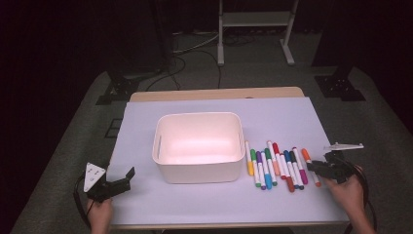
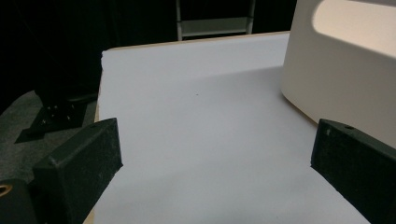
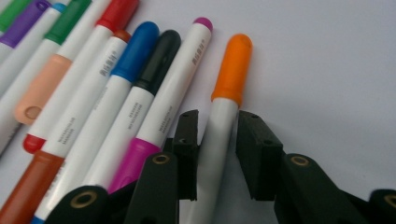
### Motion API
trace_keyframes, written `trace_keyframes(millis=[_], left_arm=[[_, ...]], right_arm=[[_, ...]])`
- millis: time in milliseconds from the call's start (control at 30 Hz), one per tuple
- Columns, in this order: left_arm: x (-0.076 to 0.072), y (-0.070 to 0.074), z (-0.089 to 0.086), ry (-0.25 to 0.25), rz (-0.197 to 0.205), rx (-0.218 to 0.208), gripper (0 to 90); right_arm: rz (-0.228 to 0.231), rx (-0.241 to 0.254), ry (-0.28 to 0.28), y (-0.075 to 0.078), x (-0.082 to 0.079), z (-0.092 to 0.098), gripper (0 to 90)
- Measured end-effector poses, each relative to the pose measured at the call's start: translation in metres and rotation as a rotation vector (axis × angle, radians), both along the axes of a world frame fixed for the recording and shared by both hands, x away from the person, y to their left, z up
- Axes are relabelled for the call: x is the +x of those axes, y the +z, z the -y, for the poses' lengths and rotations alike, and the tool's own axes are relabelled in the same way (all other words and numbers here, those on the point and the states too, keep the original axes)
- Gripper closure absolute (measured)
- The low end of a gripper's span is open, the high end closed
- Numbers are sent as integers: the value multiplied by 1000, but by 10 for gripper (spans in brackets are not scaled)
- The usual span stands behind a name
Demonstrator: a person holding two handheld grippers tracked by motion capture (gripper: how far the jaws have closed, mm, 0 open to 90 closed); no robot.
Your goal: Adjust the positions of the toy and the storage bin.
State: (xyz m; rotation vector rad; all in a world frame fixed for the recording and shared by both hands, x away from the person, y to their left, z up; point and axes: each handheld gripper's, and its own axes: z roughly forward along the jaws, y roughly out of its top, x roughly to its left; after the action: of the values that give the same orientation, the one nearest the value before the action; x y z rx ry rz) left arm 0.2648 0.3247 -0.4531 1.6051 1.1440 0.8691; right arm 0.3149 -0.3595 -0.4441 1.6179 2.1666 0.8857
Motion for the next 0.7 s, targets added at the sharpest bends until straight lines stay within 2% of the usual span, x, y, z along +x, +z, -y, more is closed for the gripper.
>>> trace_keyframes(millis=[67,233,433,500,533,600,633,700], left_arm=[[0,0,0,0,1,2,6],[0,0,1,0,-1,6,5],[0,0,1,0,1,8,5],[0,0,1,1,1,5,5],[0,0,1,2,0,5,6],[0,0,1,2,-1,9,6],[0,0,1,1,-1,13,6],[0,0,1,1,1,12,6]], right_arm=[[-2,-15,-10,0,0,-1,721],[-5,-14,-23,0,0,0,754],[-39,13,-23,3,1,3,761],[-38,21,-13,9,-1,4,761],[-27,53,5,20,-4,3,762],[-21,59,14,25,-5,2,761],[-3,74,54,40,-7,-3,761],[4,84,71,45,-8,-5,761]])
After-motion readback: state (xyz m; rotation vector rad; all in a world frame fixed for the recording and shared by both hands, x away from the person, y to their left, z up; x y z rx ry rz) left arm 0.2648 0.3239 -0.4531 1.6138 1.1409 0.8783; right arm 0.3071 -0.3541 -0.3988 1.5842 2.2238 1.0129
